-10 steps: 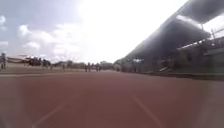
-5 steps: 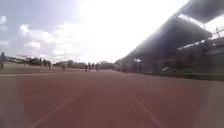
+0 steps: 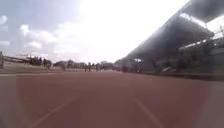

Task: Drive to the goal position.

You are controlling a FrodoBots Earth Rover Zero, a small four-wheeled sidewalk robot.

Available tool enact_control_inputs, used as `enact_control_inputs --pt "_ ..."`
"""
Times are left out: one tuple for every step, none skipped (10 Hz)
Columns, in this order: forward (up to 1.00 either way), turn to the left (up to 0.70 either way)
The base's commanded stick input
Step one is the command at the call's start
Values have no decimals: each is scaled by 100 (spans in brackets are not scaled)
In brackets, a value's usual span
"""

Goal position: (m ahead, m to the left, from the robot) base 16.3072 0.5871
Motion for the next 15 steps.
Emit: enact_control_inputs --pt "70 0" --pt "70 0" --pt "70 0" --pt "70 0" --pt "70 0" --pt "70 0" --pt "70 0" --pt "70 0" --pt "70 0" --pt "70 0" --pt "70 0" --pt "70 0" --pt "70 0" --pt "70 0" --pt "70 0"
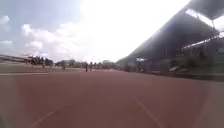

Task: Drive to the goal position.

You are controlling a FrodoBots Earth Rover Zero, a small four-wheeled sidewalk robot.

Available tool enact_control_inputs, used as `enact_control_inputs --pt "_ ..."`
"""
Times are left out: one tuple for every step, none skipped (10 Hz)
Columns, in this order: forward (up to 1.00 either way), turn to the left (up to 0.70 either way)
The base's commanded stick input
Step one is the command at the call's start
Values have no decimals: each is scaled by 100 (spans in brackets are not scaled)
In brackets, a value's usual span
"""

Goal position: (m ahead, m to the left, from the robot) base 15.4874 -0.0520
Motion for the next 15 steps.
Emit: enact_control_inputs --pt "70 0" --pt "70 0" --pt "70 0" --pt "70 0" --pt "70 0" --pt "70 0" --pt "70 0" --pt "70 0" --pt "70 0" --pt "70 0" --pt "70 0" --pt "70 0" --pt "70 0" --pt "70 0" --pt "70 0"
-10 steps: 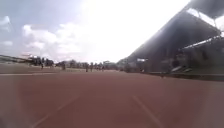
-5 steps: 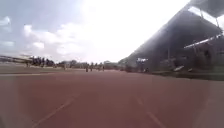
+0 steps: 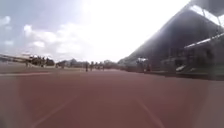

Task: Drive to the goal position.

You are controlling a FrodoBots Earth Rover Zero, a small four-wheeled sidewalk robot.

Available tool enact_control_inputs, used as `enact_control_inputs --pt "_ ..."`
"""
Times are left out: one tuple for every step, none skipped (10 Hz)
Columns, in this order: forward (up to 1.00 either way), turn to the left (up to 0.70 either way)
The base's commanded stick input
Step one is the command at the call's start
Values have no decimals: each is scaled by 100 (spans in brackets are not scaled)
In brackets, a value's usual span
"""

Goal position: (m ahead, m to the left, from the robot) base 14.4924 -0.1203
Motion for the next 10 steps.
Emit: enact_control_inputs --pt "70 0" --pt "70 0" --pt "70 -2" --pt "70 -15" --pt "70 -27" --pt "70 -35" --pt "70 -35" --pt "70 -35" --pt "70 -35" --pt "70 -35"
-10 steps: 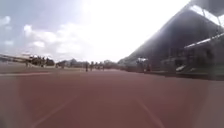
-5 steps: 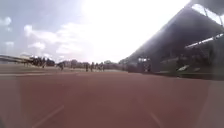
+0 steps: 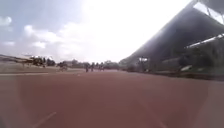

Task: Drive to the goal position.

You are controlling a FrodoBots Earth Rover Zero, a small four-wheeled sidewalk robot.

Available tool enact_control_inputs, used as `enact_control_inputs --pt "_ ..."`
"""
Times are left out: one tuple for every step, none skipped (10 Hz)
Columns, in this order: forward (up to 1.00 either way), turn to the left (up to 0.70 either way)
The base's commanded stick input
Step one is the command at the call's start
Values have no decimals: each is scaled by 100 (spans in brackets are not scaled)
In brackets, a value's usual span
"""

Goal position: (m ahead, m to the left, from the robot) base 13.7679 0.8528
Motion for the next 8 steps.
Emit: enact_control_inputs --pt "70 -24" --pt "70 -4" --pt "70 0" --pt "70 0" --pt "70 0" --pt "70 0" --pt "70 0" --pt "70 0"
